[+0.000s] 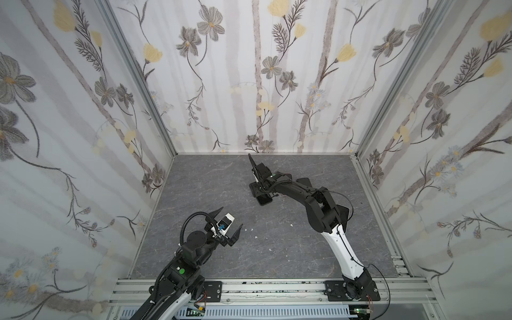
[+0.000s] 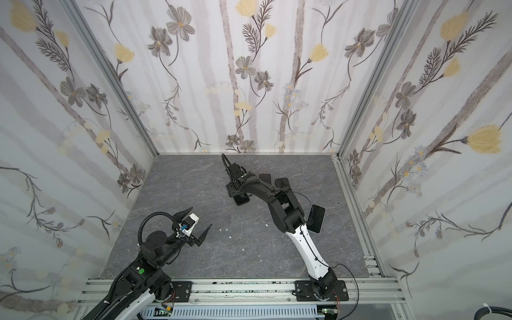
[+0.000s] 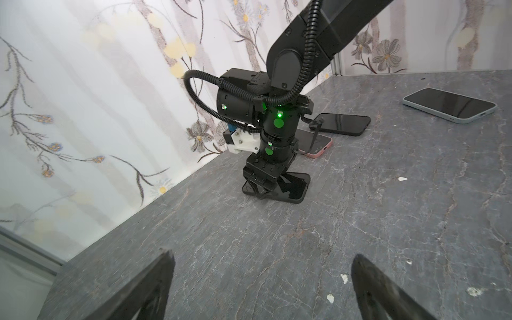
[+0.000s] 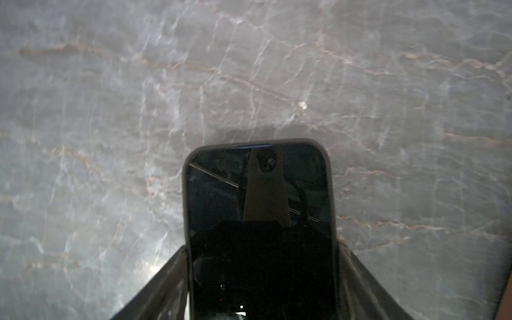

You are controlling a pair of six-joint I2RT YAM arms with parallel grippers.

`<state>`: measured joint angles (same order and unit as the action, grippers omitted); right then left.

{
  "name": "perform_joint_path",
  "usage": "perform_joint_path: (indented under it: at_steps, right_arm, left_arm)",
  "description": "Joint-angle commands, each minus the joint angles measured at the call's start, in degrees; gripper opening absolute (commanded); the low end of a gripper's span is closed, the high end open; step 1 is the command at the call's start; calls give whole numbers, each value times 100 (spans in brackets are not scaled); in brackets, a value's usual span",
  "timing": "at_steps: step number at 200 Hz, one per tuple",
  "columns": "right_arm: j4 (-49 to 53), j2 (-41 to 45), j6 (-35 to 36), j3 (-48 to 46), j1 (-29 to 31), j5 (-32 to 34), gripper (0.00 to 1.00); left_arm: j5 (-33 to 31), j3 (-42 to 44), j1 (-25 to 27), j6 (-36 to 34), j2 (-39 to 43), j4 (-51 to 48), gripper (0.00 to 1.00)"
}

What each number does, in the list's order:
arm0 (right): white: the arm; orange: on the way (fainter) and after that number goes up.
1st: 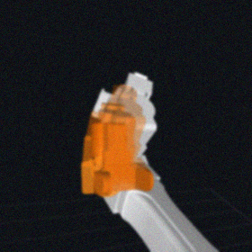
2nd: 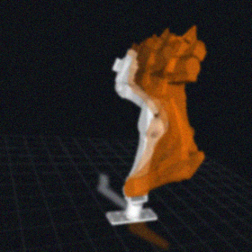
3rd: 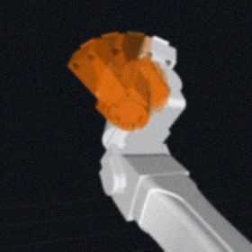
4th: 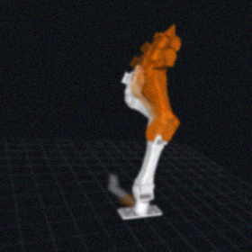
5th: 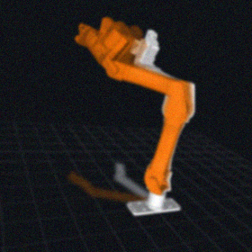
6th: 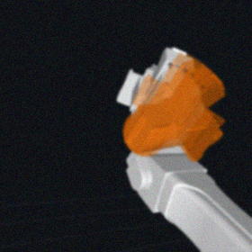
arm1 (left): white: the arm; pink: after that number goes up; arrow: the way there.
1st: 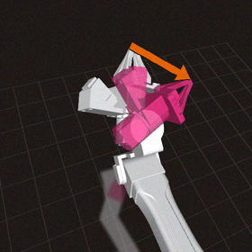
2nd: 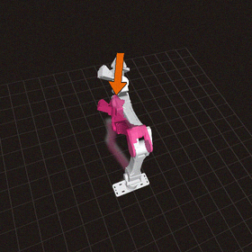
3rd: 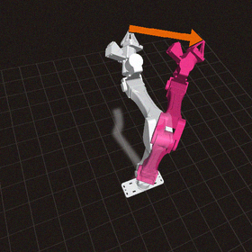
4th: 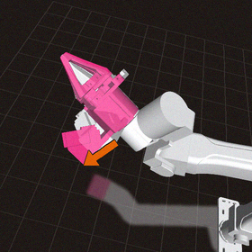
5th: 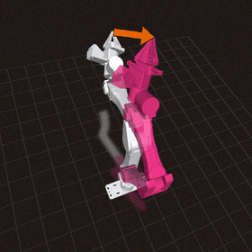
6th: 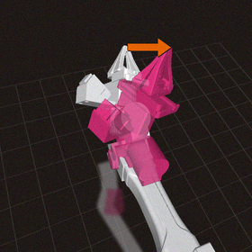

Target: Put the phone into the phone case

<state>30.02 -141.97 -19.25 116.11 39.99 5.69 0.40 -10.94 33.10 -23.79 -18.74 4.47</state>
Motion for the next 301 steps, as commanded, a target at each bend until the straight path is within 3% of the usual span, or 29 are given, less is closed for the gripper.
perform_joint_path:
  at_steps: [1, 10, 29, 63, 78, 101, 129, 148, 171, 192, 199, 207, 220, 238, 250, 266, 277, 294, 301]
  right_arm:
    - [819, -114, -1258, -89, -23, -79, 78]
    - [734, 0, -1281, -89, -25, -84, 88]
    - [634, 317, -1271, -89, -2, -69, 98]
    - [668, 1002, -1163, -135, -42, 155, 100]
    - [681, 1367, -1102, -261, -126, 267, 100]
    - [650, 2073, -980, -586, -421, 446, 100]
    - [266, 3123, -749, -1457, -1182, 734, 100]
    - [-680, 4044, -558, -2961, -2037, 988, 99]
    - [-2683, 4989, -388, -5335, -3407, 576, 100]
    - [-3873, 5540, -225, -6871, -4252, 787, 100]
    - [-4366, 5663, -12, -7355, -4343, 946, 99]
    - [-5068, 5764, 302, -7956, -4367, 1124, 100]
    - [-6324, 5804, 733, -8750, -4377, 1090, 100]
    - [-7046, 5873, 1083, -8993, -4406, 470, 100]
    - [-7941, 5949, 1247, -9384, -4430, -153, 100]
    - [-7931, 6001, 1397, -9412, -4438, -637, 100]
    - [-8472, 6073, 1517, -9667, -4429, -1085, 100]
    - [-8691, 6222, 1659, -9878, -4436, -1637, 100]
    - [-9451, 6108, 1687, -10244, -4430, -1814, 99]
  left_arm:
    - [-410, -70, 1, 201, -129, 383, 100]
    - [-496, -153, 1, 276, -238, 404, 100]
    - [-733, -409, -6, 460, -577, 448, 100]
    - [-2131, -1125, -38, 1217, -1556, 792, 100]
    - [-2433, -1344, -133, 1623, -2001, 1043, 100]
    - [-2365, -1218, -587, 2229, -2662, 1969, 100]
    - [-2167, -980, -1581, 3145, -3734, 3019, 100]
    - [-2381, -776, -1923, 3049, -4543, 3870, 100]
    - [-2687, -656, -2201, 3023, -5258, 4400, 100]
    - [-2485, -437, -2390, 3080, -5881, 5365, 100]
    - [-2270, -338, -2420, 2970, -6087, 5866, 100]
    - [-2072, -596, -2428, 2948, -6137, 5362, 100]
    - [-1877, -794, -2463, 2714, -6407, 5353, 100]
    - [-1636, -810, -2574, 2384, -6534, 5633, 100]
    - [-1299, -475, -2838, 2491, -6639, 6415, 100]
    - [-939, 4, -3246, 2909, -6963, 7537, 100]
    - [-858, 319, -3310, 2914, -7372, 8679, 100]
    - [-850, 311, -3300, 2926, -7190, 8258, 100]
    - [-978, 214, -3276, 2941, -7264, 8240, 100]
